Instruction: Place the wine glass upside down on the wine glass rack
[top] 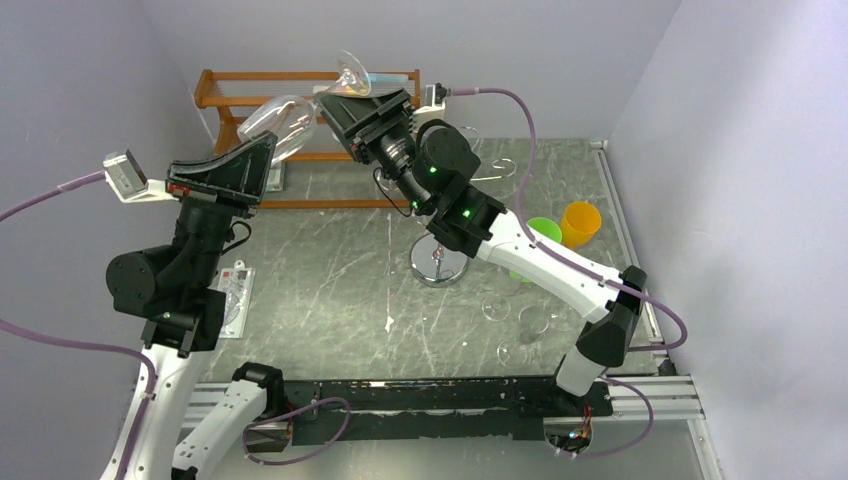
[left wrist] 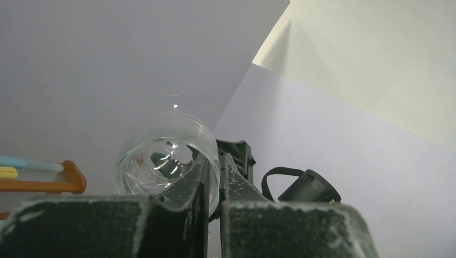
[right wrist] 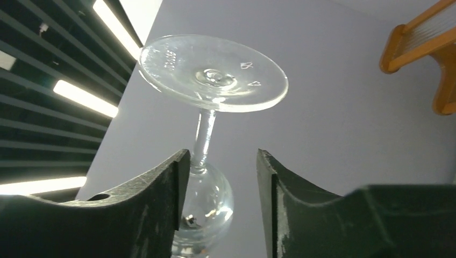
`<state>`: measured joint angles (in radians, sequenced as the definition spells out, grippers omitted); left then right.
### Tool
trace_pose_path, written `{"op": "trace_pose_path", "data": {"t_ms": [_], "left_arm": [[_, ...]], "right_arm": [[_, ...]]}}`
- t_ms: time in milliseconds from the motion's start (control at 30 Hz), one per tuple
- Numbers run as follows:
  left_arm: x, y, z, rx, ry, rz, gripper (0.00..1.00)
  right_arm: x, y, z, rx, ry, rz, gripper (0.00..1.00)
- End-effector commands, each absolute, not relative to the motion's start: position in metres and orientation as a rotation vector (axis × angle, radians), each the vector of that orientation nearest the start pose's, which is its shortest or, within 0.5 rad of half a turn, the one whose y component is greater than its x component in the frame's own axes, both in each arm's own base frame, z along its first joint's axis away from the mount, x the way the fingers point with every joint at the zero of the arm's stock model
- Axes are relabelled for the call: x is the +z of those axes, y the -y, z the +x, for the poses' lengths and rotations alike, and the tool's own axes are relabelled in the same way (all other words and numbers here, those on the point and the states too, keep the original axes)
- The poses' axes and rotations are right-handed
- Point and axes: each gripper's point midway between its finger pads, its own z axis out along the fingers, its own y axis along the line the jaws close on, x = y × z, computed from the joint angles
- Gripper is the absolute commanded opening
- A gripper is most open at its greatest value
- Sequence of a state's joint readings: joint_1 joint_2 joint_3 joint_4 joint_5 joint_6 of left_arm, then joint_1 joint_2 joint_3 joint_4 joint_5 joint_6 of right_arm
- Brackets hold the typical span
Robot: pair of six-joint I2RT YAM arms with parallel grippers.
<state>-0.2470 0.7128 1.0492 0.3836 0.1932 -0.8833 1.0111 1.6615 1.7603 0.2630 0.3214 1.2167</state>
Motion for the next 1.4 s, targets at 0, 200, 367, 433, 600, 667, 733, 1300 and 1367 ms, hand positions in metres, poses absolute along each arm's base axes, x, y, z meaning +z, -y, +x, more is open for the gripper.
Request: {"op": "trace_pose_path", "data": {"t_ms": [0, 200, 367, 433, 600, 667, 733, 1300, 1367], "left_arm": [[0.576, 0.120, 0.184, -1.178, -0.825, -0.039, 0.05], [0.570, 0.122, 0.181, -1.189, -0.828, -0.024, 0.05], [0.565, 0.122, 0.183, -1.181, -0.844, -0.029, 0.05], [0.562, 0.122, 0.185, -1.180, -0.857, -0.033, 0.05], [0.537, 0.116, 0.195, -1.125, -0.957, -0.107, 0.57], [0.520, 0.110, 0.200, -1.075, -1.027, -0.155, 0.80], [0.505, 0.107, 0.197, -1.029, -1.088, -0.162, 0.94], [0.491, 0.111, 0.138, -0.792, -1.207, 0.186, 0.97], [0.497, 0.128, 0.136, -0.868, -1.196, 0.278, 0.97]], "right_arm": [[0.558, -0.430, 0.289, 1.755, -1.284, 0.490, 0.48], [0.565, -0.432, 0.281, 1.803, -1.258, 0.454, 0.39], [0.566, -0.437, 0.273, 1.835, -1.263, 0.419, 0.18], [0.566, -0.437, 0.271, 1.832, -1.261, 0.410, 0.07], [0.566, -0.427, 0.270, 1.744, -1.238, 0.358, 0.00], [0.564, -0.420, 0.269, 1.694, -1.222, 0.327, 0.00], [0.561, -0.413, 0.269, 1.633, -1.214, 0.298, 0.00], [0.540, -0.395, 0.184, 1.246, -1.079, -0.635, 0.00], [0.532, -0.395, 0.171, 1.243, -1.057, -0.737, 0.00]]}}
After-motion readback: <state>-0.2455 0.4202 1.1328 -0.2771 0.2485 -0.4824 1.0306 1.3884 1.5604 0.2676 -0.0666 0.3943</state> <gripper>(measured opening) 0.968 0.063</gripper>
